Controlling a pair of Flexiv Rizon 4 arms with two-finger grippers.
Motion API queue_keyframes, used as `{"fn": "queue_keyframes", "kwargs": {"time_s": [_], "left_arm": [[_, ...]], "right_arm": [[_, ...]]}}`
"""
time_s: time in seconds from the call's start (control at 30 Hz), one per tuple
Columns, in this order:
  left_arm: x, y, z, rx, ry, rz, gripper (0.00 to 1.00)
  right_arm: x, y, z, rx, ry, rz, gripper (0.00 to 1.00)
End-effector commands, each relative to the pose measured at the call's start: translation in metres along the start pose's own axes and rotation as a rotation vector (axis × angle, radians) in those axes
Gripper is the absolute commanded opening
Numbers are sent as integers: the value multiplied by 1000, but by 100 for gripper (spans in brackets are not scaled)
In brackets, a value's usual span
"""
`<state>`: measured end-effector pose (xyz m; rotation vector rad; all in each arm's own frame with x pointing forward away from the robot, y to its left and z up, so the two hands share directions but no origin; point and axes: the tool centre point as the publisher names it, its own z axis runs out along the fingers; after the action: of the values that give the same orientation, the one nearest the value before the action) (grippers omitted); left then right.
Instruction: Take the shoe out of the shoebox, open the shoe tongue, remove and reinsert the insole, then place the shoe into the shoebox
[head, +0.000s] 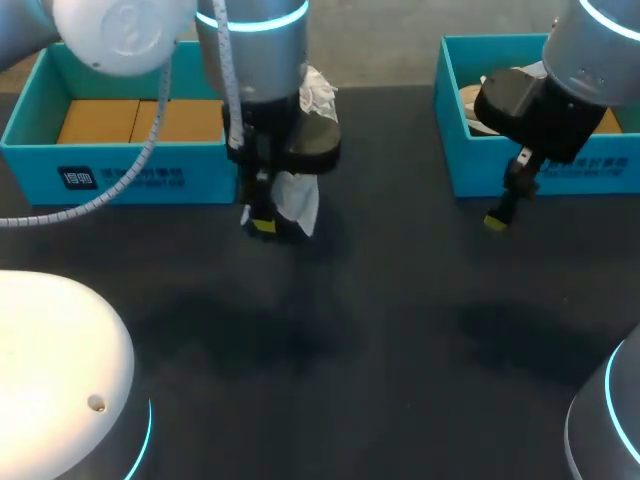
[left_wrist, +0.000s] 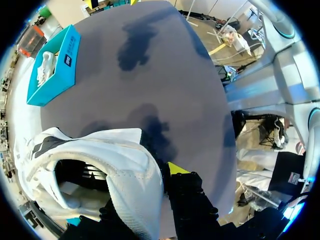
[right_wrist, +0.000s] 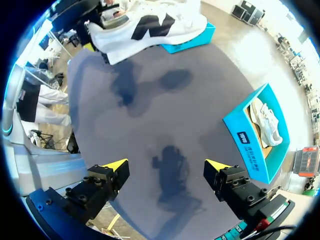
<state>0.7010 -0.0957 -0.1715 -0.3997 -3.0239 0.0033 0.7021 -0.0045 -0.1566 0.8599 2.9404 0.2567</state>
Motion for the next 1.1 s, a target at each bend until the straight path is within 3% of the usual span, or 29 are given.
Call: {"fn": "queue_keyframes", "kwargs": {"time_s": [0.03,0.57,1.1], "left_arm": [[-5,28,-14,24,16,8,0],[-22,134,-35,6,8,1,0],[-50,262,-36,-7,14,-42,0]], "right_arm": [[-1,2,1,5,2,1,100],[-1,2,1,5,2,1,100],[-1,2,1,5,2,1,100]]}}
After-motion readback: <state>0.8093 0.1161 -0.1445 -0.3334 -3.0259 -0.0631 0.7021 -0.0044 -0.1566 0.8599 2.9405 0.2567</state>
